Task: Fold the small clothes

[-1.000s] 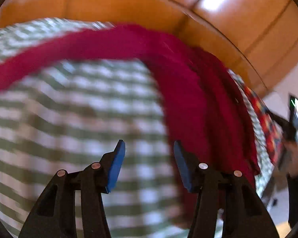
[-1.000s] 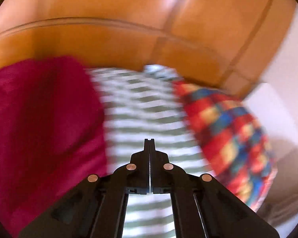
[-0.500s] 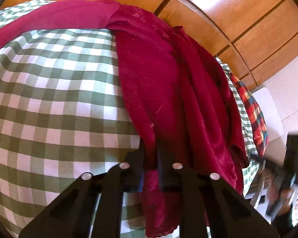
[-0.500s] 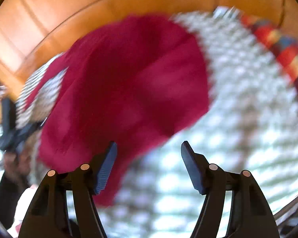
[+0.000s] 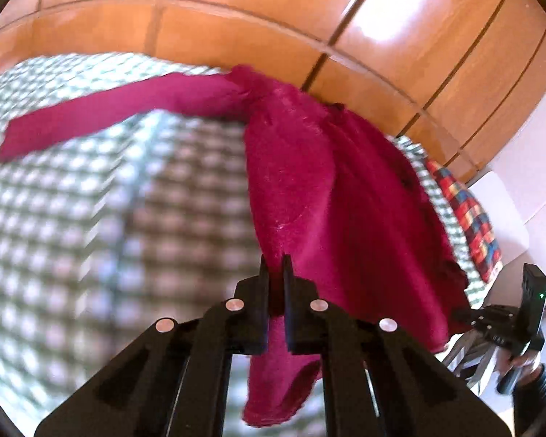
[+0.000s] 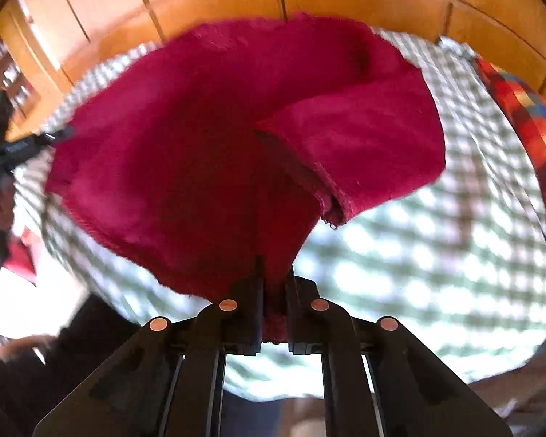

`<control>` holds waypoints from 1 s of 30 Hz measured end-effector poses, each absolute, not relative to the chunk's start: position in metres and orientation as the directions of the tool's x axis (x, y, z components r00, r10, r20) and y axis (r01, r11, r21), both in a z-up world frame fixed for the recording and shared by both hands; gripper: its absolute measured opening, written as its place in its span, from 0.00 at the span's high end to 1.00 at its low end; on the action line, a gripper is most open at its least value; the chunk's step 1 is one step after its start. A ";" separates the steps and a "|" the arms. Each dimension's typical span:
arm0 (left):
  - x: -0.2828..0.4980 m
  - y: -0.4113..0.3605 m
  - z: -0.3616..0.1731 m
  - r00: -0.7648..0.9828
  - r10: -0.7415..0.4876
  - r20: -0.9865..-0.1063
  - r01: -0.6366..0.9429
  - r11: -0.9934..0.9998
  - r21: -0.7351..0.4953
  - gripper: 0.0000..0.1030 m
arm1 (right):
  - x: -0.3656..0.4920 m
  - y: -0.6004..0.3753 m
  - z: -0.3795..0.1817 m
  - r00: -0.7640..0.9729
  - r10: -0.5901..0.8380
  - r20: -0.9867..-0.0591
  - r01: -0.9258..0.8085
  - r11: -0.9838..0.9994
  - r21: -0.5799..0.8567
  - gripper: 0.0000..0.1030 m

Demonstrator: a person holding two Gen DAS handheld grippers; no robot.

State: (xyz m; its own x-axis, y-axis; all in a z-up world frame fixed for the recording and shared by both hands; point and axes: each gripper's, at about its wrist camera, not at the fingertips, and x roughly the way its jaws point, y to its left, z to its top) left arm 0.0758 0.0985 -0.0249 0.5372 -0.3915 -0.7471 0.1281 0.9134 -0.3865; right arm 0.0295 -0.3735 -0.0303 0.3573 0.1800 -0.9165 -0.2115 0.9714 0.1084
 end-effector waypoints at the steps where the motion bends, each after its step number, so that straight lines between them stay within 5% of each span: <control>1: 0.069 0.103 -0.030 0.533 -0.375 -0.759 0.110 0.919 -0.378 0.95 | 0.023 -0.382 -0.040 0.334 0.167 -0.928 -0.189 0.976 0.108 0.92; 6: 0.032 0.131 -0.068 0.470 -0.316 -0.824 -0.014 0.931 -0.365 0.95 | 0.005 -0.396 -0.046 0.323 0.195 -0.926 -0.159 0.976 0.150 0.92; 8: 0.026 0.131 -0.071 0.465 -0.316 -0.827 -0.016 0.931 -0.364 0.92 | 0.005 -0.408 -0.036 0.348 0.201 -0.916 -0.140 0.977 0.161 0.82; 10: 0.024 0.135 -0.066 0.484 -0.293 -0.824 -0.055 0.930 -0.363 0.71 | 0.006 -0.421 -0.021 0.416 0.165 -0.894 -0.102 0.986 0.134 0.62; 13: 0.031 0.135 -0.055 0.533 -0.252 -0.807 -0.087 0.933 -0.348 0.66 | 0.015 -0.428 -0.005 0.512 0.104 -0.853 -0.058 0.995 0.087 0.54; 17: 0.048 0.117 -0.037 0.590 -0.227 -0.775 -0.052 0.947 -0.317 0.65 | 0.034 -0.405 -0.013 0.535 0.113 -0.837 -0.119 0.991 0.058 0.54; 21: 0.067 0.079 -0.026 0.617 -0.251 -0.746 0.030 0.955 -0.297 0.54 | 0.056 -0.375 -0.041 0.483 0.051 -0.874 -0.170 0.985 -0.036 0.54; 23: 0.073 0.061 -0.024 0.623 -0.254 -0.740 0.076 0.961 -0.266 0.49 | 0.063 -0.378 -0.040 0.473 0.054 -0.879 -0.170 0.985 -0.031 0.71; 24: 0.076 0.051 -0.024 0.624 -0.248 -0.741 0.099 0.966 -0.240 0.48 | 0.067 -0.384 -0.032 0.481 0.053 -0.875 -0.161 0.986 -0.029 0.88; 30: 0.099 0.006 -0.035 0.577 -0.278 -0.767 0.188 0.960 -0.207 0.48 | 0.093 -0.461 0.039 0.626 -0.058 -0.778 0.037 0.998 -0.045 0.92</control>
